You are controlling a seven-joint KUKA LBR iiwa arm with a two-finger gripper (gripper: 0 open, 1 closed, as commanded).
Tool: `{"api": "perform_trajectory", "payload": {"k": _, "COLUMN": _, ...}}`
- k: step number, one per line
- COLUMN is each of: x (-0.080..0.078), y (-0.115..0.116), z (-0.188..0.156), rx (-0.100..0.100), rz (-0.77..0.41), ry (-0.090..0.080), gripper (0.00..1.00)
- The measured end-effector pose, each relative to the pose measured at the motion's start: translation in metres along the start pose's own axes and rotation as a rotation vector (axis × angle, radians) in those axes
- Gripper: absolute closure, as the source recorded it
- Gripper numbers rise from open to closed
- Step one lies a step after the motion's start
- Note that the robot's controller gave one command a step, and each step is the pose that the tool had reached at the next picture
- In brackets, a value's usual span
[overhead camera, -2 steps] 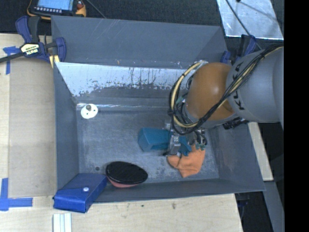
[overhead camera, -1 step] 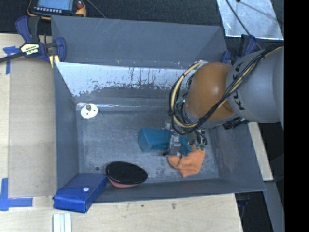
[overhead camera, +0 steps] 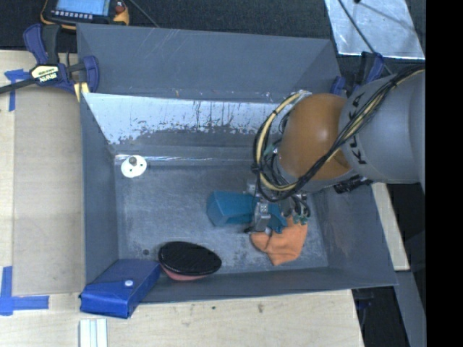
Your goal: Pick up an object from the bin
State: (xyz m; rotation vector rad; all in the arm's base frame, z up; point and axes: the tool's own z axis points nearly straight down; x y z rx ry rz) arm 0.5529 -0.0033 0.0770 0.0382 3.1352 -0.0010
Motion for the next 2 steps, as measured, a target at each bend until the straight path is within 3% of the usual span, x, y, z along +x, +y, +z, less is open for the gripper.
{"api": "perform_trajectory", "payload": {"k": 1, "x": 0.0, "y": 0.0, "z": 0.0, "rx": 0.0, "rz": 0.0, "ry": 0.0, "gripper": 1.0}}
{"api": "perform_trajectory", "payload": {"k": 2, "x": -0.021, "y": 0.021, "z": -0.158, "rx": 0.0, "rz": -0.047, "ry": 0.005, "gripper": 1.0}}
